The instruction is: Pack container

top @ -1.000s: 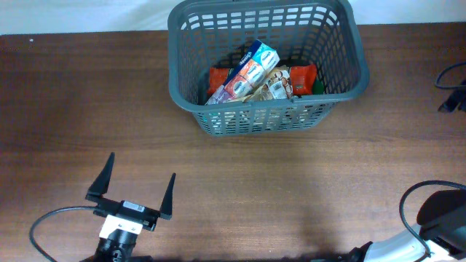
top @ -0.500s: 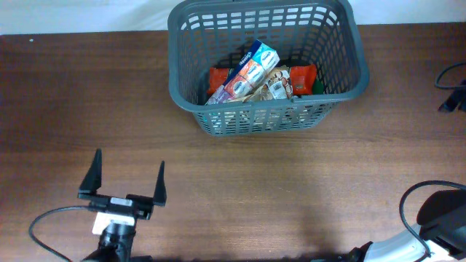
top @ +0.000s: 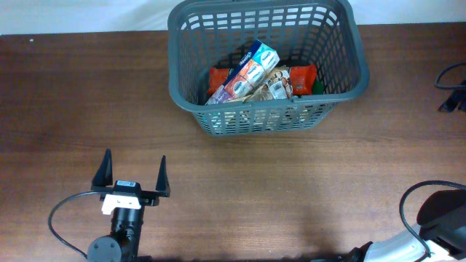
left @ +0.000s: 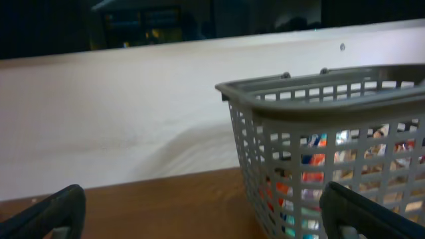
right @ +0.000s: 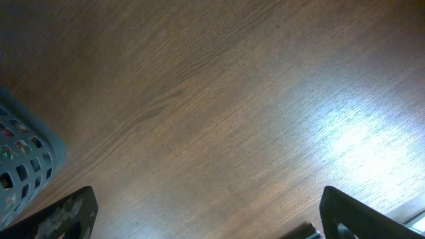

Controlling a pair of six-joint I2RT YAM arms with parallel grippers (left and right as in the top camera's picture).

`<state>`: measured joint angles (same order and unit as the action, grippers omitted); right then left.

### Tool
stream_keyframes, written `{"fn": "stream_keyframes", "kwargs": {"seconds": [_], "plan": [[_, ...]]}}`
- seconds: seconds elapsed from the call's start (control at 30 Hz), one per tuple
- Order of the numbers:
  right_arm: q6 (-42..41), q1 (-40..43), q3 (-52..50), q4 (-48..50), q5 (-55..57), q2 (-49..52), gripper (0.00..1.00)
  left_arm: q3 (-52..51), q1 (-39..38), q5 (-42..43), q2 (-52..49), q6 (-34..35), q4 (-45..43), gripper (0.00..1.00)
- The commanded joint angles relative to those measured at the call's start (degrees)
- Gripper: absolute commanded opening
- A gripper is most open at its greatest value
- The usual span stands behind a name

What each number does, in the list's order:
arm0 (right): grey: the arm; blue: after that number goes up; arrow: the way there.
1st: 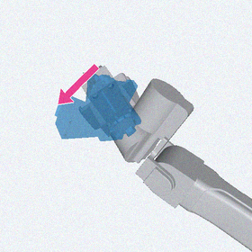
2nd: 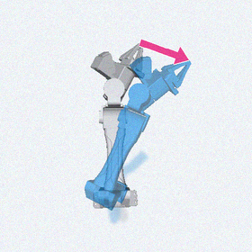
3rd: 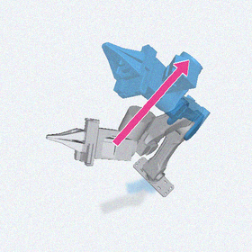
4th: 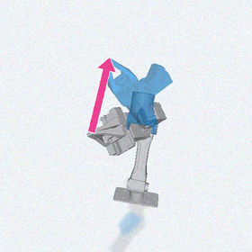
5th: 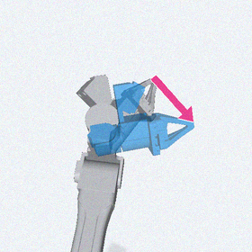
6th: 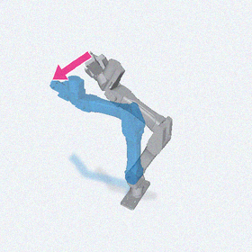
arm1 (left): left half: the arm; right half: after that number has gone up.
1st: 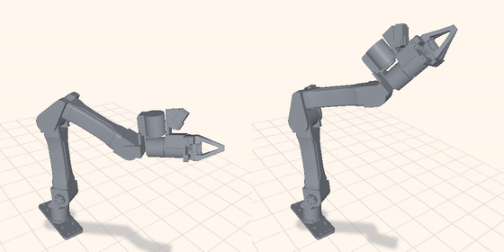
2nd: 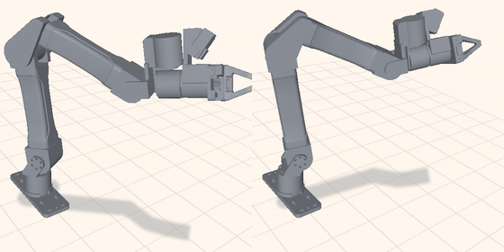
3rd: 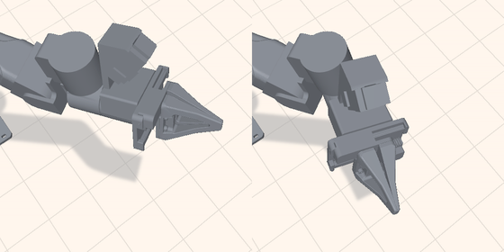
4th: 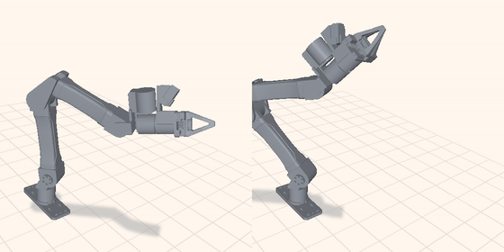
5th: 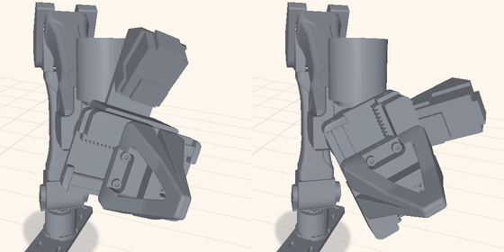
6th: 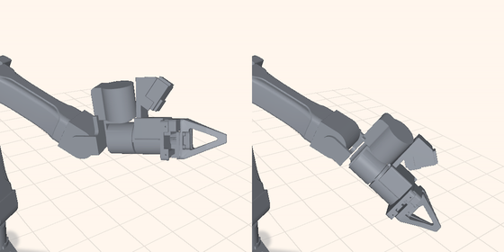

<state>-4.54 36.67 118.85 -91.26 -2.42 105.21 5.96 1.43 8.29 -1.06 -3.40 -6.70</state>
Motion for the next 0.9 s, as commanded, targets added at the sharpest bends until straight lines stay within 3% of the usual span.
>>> {"fn": "stream_keyframes", "kwargs": {"seconds": [0.0, 0.27, 0.43, 0.87], "plan": [[-0.44, 0.11, -0.24, 0.04, 0.52, 0.04, 0.99, -2.08, 0.07, -0.24, 0.76, 0.09, -0.39, 0.99], [-0.44, 0.11, -0.24, 0.04, 0.52, 0.04, 0.99, -5.44, 0.07, -0.48, 0.76, 0.15, 0.76, 0.99], [-0.44, 0.11, -0.24, 0.04, 0.52, 0.04, 0.99, -5.44, 0.07, -0.42, 0.76, 0.17, 10.64, 0.99], [-0.44, 0.11, -0.24, 0.04, 0.52, 0.04, 0.99, -5.44, 0.13, -0.66, 0.76, 0.13, 10.62, 0.99]]}}
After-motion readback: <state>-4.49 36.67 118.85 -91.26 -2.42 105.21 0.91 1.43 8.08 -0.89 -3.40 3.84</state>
